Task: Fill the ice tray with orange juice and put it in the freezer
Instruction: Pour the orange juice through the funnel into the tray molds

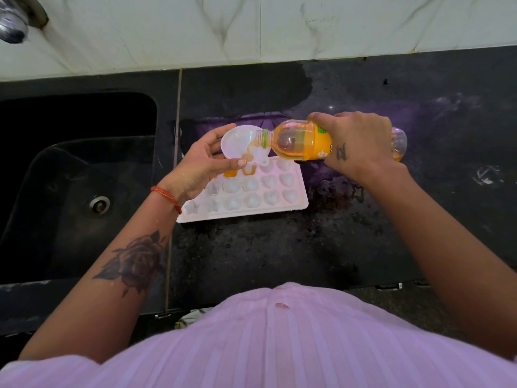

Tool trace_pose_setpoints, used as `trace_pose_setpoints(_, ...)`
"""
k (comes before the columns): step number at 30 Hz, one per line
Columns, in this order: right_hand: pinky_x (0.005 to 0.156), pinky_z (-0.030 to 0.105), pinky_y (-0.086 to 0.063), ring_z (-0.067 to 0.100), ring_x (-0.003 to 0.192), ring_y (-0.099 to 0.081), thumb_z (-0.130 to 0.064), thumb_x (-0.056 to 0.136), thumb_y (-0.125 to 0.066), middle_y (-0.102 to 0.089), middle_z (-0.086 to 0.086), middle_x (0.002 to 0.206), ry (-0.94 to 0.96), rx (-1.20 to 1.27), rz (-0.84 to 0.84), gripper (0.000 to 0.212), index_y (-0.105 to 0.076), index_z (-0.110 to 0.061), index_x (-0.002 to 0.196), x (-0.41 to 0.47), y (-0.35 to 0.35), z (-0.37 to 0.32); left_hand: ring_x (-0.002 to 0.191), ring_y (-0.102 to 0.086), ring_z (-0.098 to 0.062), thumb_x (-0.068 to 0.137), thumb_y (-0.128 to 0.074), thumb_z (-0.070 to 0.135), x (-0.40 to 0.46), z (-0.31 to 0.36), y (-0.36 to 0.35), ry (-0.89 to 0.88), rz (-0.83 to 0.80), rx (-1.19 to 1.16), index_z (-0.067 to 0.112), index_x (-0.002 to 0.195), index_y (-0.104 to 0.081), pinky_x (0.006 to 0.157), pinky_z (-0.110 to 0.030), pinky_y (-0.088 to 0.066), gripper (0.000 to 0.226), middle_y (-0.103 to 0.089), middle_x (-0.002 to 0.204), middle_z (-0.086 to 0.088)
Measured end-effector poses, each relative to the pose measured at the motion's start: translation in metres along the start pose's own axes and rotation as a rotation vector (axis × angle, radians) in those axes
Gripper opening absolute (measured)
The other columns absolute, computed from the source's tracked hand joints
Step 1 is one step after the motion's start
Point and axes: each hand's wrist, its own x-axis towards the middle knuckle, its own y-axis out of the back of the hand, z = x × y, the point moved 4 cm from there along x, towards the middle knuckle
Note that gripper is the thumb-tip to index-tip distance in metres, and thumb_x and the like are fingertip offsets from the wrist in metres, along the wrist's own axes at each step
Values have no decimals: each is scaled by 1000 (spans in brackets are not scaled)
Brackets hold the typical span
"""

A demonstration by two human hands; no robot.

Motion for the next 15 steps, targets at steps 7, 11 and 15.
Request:
trace_pose_setpoints(7,68,34,-32,35,98,-60,-34,82,-68,-66,7,106,-25,58,-51,58,-43,-36,134,-2,3,0,119,-57,-26,71,-73,0,0,1,0,-8,6,-6,19,135,-47,89,-38,-56,71,-55,132,-8)
trace_pose_setpoints(11,70,34,-35,35,98,-60,-34,79,-71,-66,7,106,-66,121,-81,63,-42,-37,135,-4,4,2,120,-55,-26,65,-76,7,-1,5,-2,-27,3,-5,19,134,-47,91,-38,-55,76,-53,133,-8)
trace_pose_setpoints(15,72,35,-41,34,97,-61,-38,76,-74,-67,6,105,-94,145,-86,67,-41,-38,135,-7,1,7,121,-56,-25,58,-77,12,-1,10,-7,-48,-12,-29,16,135,-46,95,-40,-52,83,-55,132,-8)
